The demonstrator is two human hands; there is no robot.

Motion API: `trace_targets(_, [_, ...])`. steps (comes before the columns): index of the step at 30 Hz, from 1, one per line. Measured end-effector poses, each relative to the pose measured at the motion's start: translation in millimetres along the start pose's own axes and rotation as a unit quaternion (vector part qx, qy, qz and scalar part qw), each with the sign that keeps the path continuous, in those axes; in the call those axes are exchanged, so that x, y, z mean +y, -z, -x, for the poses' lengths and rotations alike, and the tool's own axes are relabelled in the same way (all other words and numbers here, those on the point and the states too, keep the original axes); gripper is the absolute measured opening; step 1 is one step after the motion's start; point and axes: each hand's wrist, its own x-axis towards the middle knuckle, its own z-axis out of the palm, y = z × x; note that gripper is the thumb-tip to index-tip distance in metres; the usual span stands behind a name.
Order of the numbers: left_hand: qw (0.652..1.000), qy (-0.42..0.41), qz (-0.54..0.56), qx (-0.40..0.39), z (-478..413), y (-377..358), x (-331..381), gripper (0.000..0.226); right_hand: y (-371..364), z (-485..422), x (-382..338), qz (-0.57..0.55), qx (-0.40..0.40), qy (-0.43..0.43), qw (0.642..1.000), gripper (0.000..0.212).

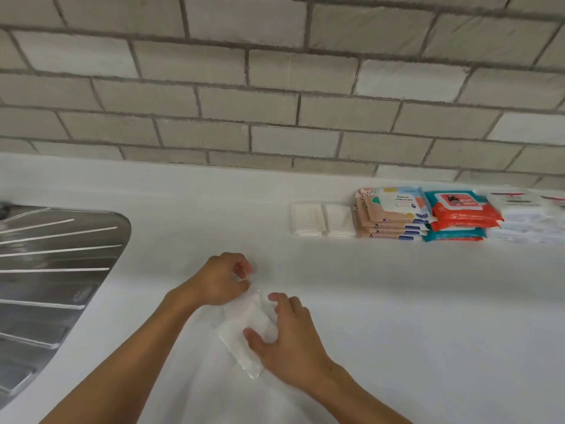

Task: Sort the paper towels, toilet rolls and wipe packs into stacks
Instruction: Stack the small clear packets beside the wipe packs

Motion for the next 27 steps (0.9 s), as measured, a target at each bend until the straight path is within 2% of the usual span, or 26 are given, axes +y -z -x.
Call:
trace_targets(6, [0.999, 0.015, -0.005, -0.034, 22, -5, -26, 0.028, -14, 4, -13, 0.085, -0.018, 0.006, 0.996, 0.093])
trace_targets(11, [0.998, 0.043, 0.055, 0.002, 36, -8, -32, 0.030, -17, -7, -15, 0.019, -0.022, -0.037, 0.999, 0.101])
trace_targets(13, [0.994, 0.054, 0.098, 0.016, 39, -10, -32, 0.029, -16, -9, -14, -0.038, -0.018, -0.061, 0.997, 0.095])
trace_targets(18, [0.959, 0.080, 0.264, 0.067, 49, -16, -25, 0.028, -6, -6, 0, -0.162, 0.042, -0.082, 0.982, 0.049])
trace_targets(20, [0.938, 0.094, 0.323, 0.085, 51, -17, -22, 0.028, 0, -4, 5, -0.211, 0.051, -0.084, 0.973, 0.036])
trace_targets(24, [0.889, 0.119, 0.433, 0.085, 55, -21, -13, 0.036, 12, -2, 13, -0.315, 0.067, -0.109, 0.941, 0.032])
trace_targets(27, [0.851, 0.096, 0.517, 0.010, 64, -25, -1, 0.033, 23, 1, 15, -0.394, 0.073, -0.130, 0.907, 0.033])
